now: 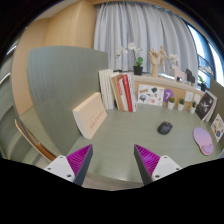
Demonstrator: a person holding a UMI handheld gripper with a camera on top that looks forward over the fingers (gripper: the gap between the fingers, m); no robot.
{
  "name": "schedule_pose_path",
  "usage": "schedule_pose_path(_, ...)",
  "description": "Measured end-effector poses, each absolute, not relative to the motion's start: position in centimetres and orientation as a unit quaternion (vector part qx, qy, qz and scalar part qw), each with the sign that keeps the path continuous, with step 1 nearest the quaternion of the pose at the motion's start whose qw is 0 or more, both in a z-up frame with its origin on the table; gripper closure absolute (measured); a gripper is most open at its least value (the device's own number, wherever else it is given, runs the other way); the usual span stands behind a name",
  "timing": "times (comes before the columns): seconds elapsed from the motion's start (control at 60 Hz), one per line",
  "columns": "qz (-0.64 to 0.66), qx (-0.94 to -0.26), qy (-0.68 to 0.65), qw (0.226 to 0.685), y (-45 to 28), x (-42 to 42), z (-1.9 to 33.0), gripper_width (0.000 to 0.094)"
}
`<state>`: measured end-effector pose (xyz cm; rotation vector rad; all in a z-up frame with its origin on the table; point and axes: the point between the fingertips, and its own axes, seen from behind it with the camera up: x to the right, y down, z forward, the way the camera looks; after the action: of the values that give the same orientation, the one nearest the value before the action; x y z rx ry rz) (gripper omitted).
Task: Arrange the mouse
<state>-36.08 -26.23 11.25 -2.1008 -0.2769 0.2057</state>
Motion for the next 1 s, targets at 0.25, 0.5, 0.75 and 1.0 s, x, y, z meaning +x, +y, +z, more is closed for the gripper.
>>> schedule_pose_path(0.25, 0.025, -0.897, -0.039, 0.439, -23.9, -26.4, 4.3, 0.0106)
schedule_pose_path(0.5, -0.013, -0.914, 0.008, 0.406, -17.0, -17.3, 0.4, 0.0117)
schedule_pose_path(0.75, -0.005, -0.917, 0.019, 0.398, -7.8, -14.9, -1.5, 0.0114)
schedule_pose_path(1.0, 0.009, -0.921, 0.008, 0.388, -1.0, -15.3, -1.5, 0.0128)
